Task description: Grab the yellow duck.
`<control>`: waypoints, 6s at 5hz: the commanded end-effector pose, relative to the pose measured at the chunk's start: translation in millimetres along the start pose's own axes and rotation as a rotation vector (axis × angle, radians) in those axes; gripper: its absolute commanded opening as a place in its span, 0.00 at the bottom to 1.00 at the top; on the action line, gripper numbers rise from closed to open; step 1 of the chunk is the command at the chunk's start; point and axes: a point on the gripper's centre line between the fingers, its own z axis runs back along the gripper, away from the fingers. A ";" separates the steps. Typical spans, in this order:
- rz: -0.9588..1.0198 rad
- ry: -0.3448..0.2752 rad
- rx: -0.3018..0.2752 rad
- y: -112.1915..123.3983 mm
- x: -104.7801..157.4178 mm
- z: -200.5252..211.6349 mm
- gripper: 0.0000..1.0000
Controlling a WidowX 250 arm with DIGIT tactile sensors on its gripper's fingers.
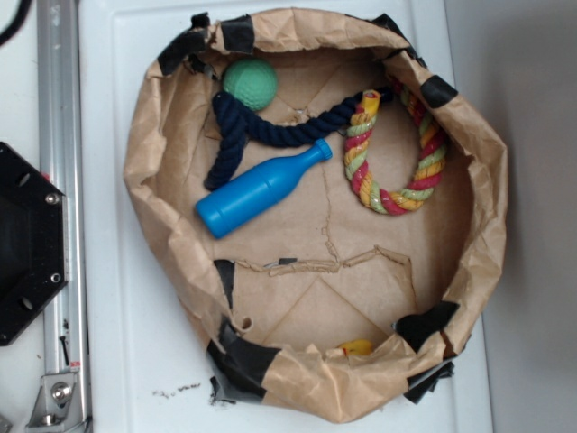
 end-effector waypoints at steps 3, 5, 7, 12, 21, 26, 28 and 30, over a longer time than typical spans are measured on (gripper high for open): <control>-0.223 -0.210 -0.008 22.5 97.1 -52.4 1.00; -0.468 -0.325 0.069 55.9 160.3 -88.6 1.00; -0.828 -0.338 -0.084 0.2 161.7 -157.8 1.00; -1.083 -0.343 -0.395 -84.7 143.1 -213.5 1.00; -0.880 -0.421 -0.159 -23.8 156.5 -169.5 1.00; -1.148 -0.403 -0.443 -105.5 138.0 -220.6 1.00; -1.140 -0.416 -0.374 -106.2 130.0 -213.3 0.00; -0.908 -0.486 -0.220 -49.7 144.6 -169.5 0.00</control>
